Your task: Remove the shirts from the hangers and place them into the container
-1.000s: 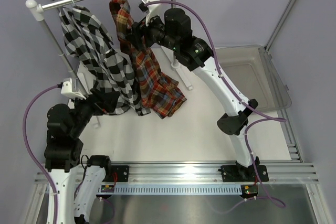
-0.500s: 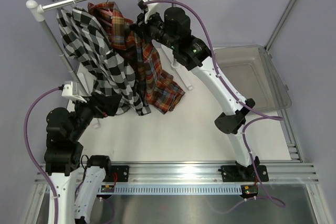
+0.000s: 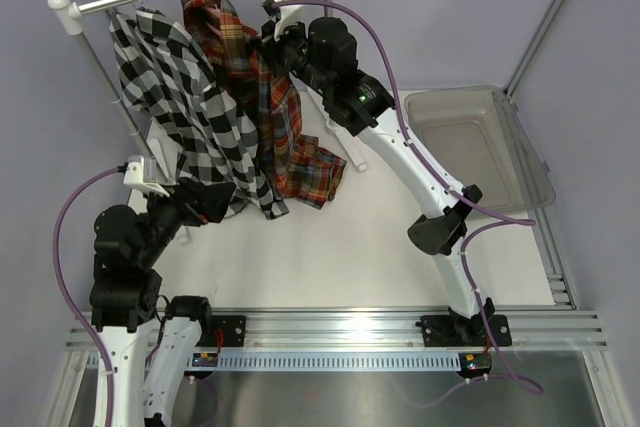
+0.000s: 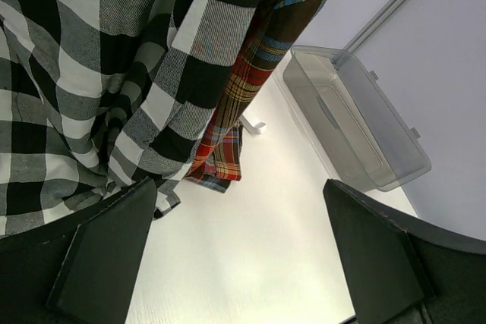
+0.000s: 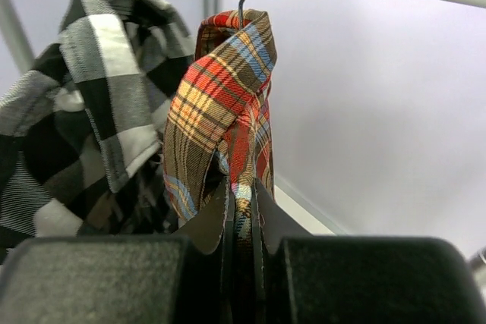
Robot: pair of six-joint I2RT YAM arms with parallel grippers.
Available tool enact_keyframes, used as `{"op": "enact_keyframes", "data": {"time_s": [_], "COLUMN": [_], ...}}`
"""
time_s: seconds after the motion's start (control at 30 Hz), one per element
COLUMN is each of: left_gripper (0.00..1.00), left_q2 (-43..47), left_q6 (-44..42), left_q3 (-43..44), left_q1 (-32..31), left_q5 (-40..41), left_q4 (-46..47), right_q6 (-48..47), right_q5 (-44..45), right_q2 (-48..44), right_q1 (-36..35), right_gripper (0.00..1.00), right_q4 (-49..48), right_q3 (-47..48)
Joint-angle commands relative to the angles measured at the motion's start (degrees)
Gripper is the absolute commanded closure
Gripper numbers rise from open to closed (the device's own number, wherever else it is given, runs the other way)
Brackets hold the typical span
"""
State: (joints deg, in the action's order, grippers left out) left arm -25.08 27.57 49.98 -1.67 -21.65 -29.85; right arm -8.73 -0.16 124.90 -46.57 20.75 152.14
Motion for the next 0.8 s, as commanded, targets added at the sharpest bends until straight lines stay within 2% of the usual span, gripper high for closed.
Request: {"op": "enact_keyframes", "data": {"time_s": [0.0, 0.13, 0.27, 0.47, 0.77], "left_gripper": [0.01, 0.01, 0.04, 0.06, 0.07], "left_q2": [-0.23, 0.38, -0.32, -1.55, -1.55], "left_q6": [1.34, 2.04, 3.1, 1.96, 4.68], "left_q3": [-0.67, -0.76, 0.55, 2.05, 4.77], "left_q1": [0.27, 0.35, 0.27, 0.27, 0.27], "left_q5": [-2.7, -4.88, -9.8, -12.89, -16.76], "left_q4": [4.44, 6.55, 8.31, 7.78, 15.07], "right_q6": [0.73, 0.73, 1.0, 1.61, 1.35], "right_q5": [7.63, 8.34, 8.34, 7.11, 7.72], "right_q2": [-4.21, -8.53, -8.54, -10.28, -19.42], "right_q1": [-0.37, -0.37, -0.37, -0.46, -1.51], "right_gripper": [1.0, 1.0, 1.0, 1.0, 1.0], "right_q4": [-6.51, -10.29, -9.16, -7.66, -5.91], "right_q3": [1.33, -4.04, -0.27, 3.08, -7.36]}}
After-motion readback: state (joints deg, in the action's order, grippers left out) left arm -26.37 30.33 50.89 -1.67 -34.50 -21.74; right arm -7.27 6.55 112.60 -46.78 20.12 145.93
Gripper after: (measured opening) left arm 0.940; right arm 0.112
